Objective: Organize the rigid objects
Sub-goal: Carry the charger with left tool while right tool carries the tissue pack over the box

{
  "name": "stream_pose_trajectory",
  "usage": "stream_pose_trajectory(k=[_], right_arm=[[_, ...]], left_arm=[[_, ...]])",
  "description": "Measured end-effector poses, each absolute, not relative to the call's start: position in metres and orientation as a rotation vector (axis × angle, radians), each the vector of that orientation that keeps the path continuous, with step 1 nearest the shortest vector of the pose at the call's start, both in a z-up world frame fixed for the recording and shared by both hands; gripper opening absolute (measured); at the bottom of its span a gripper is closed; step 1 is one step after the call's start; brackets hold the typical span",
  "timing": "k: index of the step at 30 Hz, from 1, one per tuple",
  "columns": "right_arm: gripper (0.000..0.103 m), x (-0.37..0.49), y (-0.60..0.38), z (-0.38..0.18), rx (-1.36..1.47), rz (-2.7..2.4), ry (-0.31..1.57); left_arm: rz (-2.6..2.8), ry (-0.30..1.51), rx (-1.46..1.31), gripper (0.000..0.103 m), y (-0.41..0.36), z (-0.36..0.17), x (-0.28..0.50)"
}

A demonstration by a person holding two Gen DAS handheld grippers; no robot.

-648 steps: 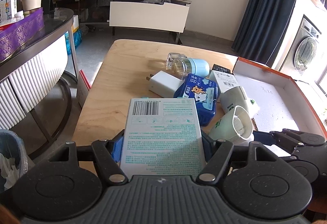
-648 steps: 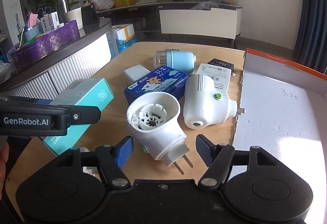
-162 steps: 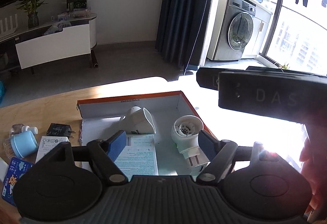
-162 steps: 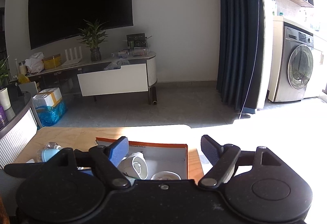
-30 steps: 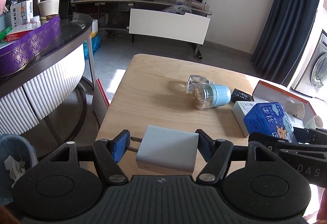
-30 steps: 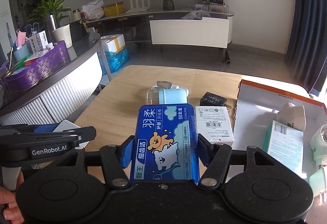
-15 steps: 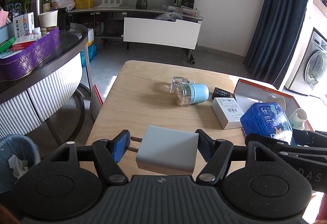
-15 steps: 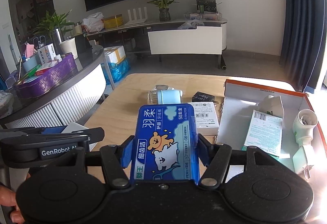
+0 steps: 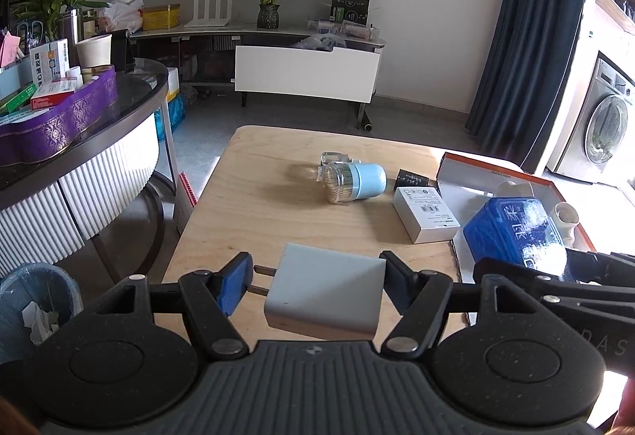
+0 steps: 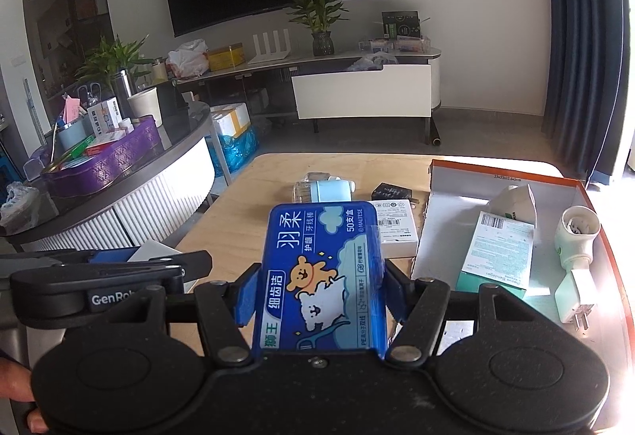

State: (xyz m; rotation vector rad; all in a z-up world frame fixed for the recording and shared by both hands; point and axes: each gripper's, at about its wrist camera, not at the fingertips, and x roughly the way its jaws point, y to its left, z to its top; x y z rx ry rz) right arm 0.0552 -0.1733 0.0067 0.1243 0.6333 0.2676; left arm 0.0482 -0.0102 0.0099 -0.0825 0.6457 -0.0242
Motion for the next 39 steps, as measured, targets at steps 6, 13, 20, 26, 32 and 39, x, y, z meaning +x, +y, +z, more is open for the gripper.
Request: stream_pose_trajectory(k=[6, 13, 20, 26, 32, 39], right_arm=[[0.075, 0.045, -0.180, 0.012, 0.125, 0.258, 0.610], [0.075, 0.033, -0.188, 0.012, 0.136, 0.245, 0.598], [0.075, 0.024, -0.195, 0.013, 0.145, 0.237, 0.587], [0.075, 0.015, -0.204, 0.016, 0.154, 0.224, 0.576], [0.075, 0.009, -0.208, 0.018, 0.163, 0.213, 0.570], [0.075, 0.005, -0.217, 0.018, 0.172, 0.199, 0.562]], left_arm=[[-0.043, 0.633, -0.077, 0.070, -0.019, 0.012, 0.039], [-0.062, 0.626, -0.068, 0.070, -0.027, 0.011, 0.030], [-0.082, 0.618, -0.065, 0.070, -0.034, 0.013, 0.024], [-0.097, 0.613, -0.064, 0.070, -0.039, 0.013, 0.021], [-0.118, 0.609, -0.057, 0.070, -0.047, 0.014, 0.017], [-0.136, 0.608, -0.052, 0.070, -0.052, 0.014, 0.016]])
